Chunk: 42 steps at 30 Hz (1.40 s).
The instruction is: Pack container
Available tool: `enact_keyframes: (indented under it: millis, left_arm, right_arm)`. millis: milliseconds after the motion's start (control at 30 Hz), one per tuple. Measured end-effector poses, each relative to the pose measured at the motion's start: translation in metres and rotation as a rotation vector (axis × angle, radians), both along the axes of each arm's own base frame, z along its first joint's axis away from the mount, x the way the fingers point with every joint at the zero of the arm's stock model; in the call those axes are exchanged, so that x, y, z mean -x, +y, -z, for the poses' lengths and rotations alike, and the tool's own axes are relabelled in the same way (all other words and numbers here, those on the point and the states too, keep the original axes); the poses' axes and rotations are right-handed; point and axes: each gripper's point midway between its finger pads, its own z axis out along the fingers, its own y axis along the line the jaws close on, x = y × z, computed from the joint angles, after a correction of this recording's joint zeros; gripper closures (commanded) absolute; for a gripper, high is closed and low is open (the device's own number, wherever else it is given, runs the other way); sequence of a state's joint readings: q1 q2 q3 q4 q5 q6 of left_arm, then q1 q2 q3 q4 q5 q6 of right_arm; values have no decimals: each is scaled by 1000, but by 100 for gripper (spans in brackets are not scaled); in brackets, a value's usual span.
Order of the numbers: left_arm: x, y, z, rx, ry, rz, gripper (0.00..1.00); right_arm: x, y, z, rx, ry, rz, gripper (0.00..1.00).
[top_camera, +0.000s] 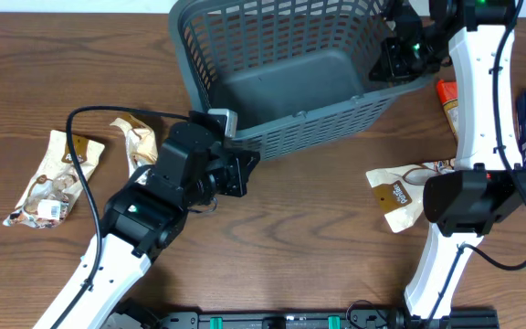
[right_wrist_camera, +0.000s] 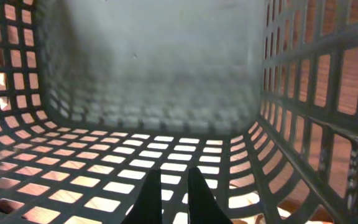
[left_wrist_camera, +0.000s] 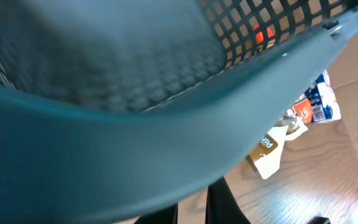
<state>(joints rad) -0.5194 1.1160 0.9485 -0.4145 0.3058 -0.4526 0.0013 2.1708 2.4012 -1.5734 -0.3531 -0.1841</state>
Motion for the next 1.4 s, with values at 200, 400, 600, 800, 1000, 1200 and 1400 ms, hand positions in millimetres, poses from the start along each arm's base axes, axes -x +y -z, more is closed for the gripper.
enact_keyframes:
  millis: [200, 400, 600, 800, 1000, 1200, 1400]
  left_arm:
    - [-1, 1, 0, -13, -11, 2, 94]
    - [-3, 4, 1, -31, -26, -3, 94]
    - [-9, 8, -1, -61, -63, -14, 94]
    - [-16, 17, 0, -78, -77, -39, 94]
    - [-24, 21, 8, -97, -61, -56, 94]
    - [-31, 19, 14, -99, -58, -58, 94]
    - [-35, 17, 12, -92, -71, -60, 94]
  right_arm:
    - [1, 0, 0, 3, -1, -1, 99]
    - [2, 0, 0, 3, 2, -1, 99]
    - [4, 0, 0, 3, 13, -4, 99]
    - [8, 4, 0, -8, 26, -12, 99]
    - [16, 11, 1, -24, 55, -21, 99]
    - [18, 14, -1, -33, 55, -23, 99]
    - [24, 14, -11, -29, 44, -7, 99]
